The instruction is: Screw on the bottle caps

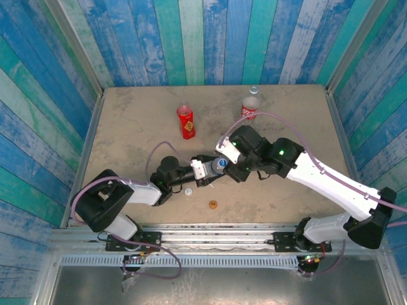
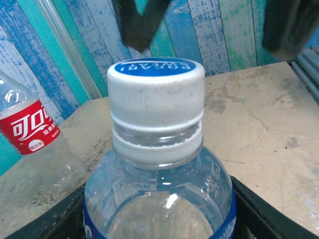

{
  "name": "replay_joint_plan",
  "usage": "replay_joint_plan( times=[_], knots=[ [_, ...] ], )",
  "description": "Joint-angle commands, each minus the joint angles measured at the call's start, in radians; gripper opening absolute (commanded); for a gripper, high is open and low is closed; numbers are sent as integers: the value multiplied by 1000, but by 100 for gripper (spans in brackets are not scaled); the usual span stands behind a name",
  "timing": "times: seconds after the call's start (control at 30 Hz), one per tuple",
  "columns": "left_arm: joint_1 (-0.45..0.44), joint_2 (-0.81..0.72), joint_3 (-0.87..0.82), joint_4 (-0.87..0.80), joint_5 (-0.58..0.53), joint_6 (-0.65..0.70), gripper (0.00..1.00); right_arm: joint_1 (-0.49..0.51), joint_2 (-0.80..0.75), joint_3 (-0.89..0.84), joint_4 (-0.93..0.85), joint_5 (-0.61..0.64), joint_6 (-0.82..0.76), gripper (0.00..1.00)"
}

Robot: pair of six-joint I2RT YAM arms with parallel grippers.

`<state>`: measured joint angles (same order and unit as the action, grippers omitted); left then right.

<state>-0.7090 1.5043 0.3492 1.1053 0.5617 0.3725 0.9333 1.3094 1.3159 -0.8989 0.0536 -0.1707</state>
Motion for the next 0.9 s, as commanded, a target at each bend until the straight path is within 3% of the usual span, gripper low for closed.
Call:
replay_joint_plan(
  times=[0.0, 0.37, 0.7, 0.87],
  knots=[
    [-4, 13, 24, 10, 35, 3, 52, -2, 4, -15, -15, -5, -207, 63],
    [-4, 28, 30, -4, 55, 22, 52, -2, 30, 18, -16, -27, -429, 54],
    [-4, 28, 31, -16, 56, 34, 52, -3, 106, 78, -25, -56, -460, 42],
    [-3, 25, 31, -15, 53, 33, 52, -3, 113, 69, -26, -62, -427, 32]
  ],
)
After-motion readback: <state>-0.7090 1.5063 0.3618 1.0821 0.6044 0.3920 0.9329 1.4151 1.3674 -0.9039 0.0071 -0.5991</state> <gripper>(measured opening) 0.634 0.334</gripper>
